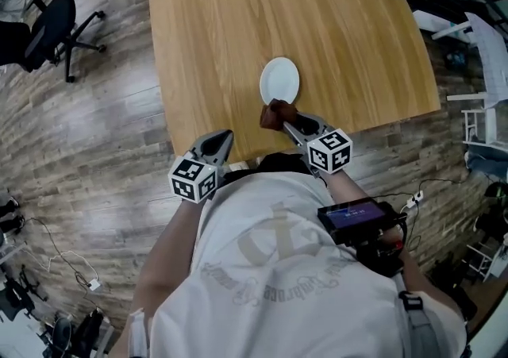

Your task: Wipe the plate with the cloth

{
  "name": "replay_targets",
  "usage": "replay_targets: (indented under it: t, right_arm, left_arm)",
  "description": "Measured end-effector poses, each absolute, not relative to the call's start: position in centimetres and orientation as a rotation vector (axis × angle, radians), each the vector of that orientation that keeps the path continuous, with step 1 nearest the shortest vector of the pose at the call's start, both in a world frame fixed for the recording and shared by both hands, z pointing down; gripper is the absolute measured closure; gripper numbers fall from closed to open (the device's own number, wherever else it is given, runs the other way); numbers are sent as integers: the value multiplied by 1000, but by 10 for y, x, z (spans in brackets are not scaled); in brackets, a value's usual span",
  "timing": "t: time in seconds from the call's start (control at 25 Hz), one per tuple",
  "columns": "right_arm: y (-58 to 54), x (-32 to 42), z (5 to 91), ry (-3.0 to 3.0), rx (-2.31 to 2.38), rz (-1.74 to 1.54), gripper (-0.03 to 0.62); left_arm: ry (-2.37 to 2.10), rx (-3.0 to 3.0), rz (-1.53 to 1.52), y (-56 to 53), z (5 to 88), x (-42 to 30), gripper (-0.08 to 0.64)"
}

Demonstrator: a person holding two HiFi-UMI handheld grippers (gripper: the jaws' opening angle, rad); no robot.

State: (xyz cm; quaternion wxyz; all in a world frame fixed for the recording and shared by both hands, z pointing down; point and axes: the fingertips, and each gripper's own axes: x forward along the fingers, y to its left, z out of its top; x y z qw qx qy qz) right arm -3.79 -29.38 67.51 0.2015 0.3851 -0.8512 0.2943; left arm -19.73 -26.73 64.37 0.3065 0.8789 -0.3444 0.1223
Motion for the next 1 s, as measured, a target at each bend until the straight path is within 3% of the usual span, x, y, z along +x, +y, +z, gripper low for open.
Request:
replay_targets:
  t: [0.72, 1.0]
  right_arm:
    - [-345, 9, 706, -2295, 914, 669, 465]
    - [-349, -17, 729, -2268, 696, 546, 465]
  left_arm:
    - [-952, 2253, 355, -298, 651, -157, 546]
    - [-1048, 2179, 342, -289, 656, -177, 546]
